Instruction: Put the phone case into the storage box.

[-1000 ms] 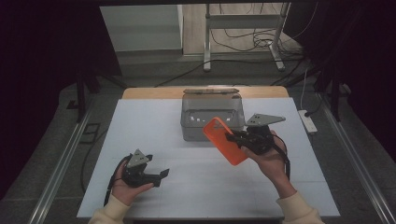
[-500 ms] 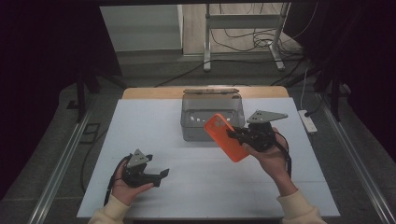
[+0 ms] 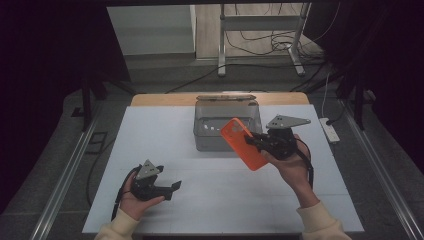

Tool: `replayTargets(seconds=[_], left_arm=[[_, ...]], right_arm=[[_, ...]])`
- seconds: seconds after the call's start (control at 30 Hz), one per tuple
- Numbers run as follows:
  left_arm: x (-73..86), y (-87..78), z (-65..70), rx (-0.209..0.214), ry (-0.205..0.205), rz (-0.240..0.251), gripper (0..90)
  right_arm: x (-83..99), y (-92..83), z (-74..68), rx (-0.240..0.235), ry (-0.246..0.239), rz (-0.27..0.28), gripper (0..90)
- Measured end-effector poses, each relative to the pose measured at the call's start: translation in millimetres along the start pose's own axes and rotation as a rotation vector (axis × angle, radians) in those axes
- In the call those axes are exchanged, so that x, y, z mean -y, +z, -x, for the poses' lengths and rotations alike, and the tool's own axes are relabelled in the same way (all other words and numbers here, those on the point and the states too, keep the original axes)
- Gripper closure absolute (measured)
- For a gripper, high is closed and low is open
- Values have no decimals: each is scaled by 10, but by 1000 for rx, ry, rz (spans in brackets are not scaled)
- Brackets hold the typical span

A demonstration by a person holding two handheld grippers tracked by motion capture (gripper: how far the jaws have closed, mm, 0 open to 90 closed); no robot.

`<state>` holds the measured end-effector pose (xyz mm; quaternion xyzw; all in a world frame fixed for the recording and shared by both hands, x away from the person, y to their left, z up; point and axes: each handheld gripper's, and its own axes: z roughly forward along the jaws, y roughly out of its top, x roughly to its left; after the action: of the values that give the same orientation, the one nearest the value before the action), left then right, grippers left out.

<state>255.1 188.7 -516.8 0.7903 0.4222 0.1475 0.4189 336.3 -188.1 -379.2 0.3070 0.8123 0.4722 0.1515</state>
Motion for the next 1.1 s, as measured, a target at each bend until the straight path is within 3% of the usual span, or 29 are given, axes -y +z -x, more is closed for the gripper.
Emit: replayTargets(seconds=[1.1], left_arm=[[-8,0,0,3,-4,5,116]], right_arm=[[-105,-3,100,42,15,23,803]])
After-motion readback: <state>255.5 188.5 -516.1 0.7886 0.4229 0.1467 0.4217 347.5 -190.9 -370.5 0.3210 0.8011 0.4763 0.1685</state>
